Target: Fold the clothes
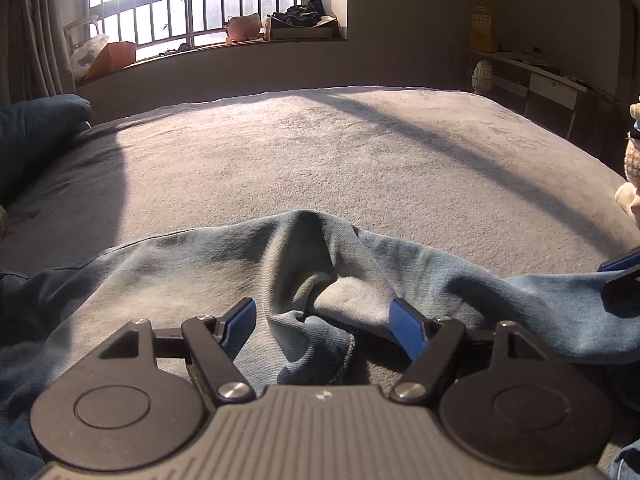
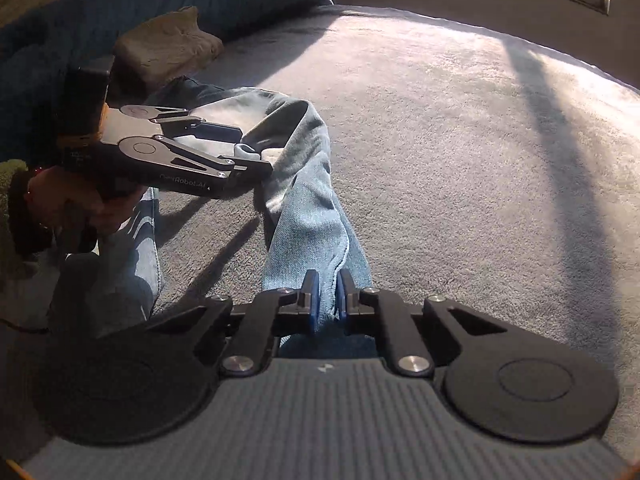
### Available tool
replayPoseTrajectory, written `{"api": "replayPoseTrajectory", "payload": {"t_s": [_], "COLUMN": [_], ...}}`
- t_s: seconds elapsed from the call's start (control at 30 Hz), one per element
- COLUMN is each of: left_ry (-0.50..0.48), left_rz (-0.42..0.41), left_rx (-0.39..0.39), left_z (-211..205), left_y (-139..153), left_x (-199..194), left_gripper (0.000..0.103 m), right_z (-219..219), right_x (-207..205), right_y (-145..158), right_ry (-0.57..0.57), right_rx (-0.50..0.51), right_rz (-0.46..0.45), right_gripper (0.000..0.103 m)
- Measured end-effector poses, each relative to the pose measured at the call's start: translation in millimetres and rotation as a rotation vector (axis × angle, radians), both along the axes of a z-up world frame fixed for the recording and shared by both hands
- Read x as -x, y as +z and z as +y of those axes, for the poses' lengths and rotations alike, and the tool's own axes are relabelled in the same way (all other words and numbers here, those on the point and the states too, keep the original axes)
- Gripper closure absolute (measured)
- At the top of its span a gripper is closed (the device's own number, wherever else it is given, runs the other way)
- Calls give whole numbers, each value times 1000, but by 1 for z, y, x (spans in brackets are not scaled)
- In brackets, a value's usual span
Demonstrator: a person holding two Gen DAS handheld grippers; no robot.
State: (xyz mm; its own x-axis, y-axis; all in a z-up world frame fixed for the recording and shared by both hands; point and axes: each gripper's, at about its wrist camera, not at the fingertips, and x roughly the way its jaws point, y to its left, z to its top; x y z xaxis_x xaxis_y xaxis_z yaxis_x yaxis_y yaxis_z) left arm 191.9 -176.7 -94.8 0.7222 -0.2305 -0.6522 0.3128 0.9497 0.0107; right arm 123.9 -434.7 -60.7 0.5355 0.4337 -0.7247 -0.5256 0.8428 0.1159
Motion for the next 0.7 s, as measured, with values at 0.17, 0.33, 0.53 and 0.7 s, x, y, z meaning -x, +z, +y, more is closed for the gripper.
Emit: {"api": "replayPoseTrajectory", "payload": {"t_s": [0.17,0.33,0.53,0.7], "left_ry": [59,92,93,92], "left_rz": [17,42,37,44], "left_rx": [-20,-64,-81,-89], "left_z": [17,27,22,21], "left_y": [-2,-7,-12,-23], "left_x": [-5,-11,-11,-11], "left_gripper": [28,28,28,25], "right_z": [-22,-53,-80,-58], "right_x": [-26,-75,-115,-99], "right_y": [25,30,-3,-24], "right_ry": [-106,-235,-307,-208], "right_rx": [44,72,-118,-338], "right_rz": [-131,-175,55,237], "right_gripper": [96,103,99,76]}}
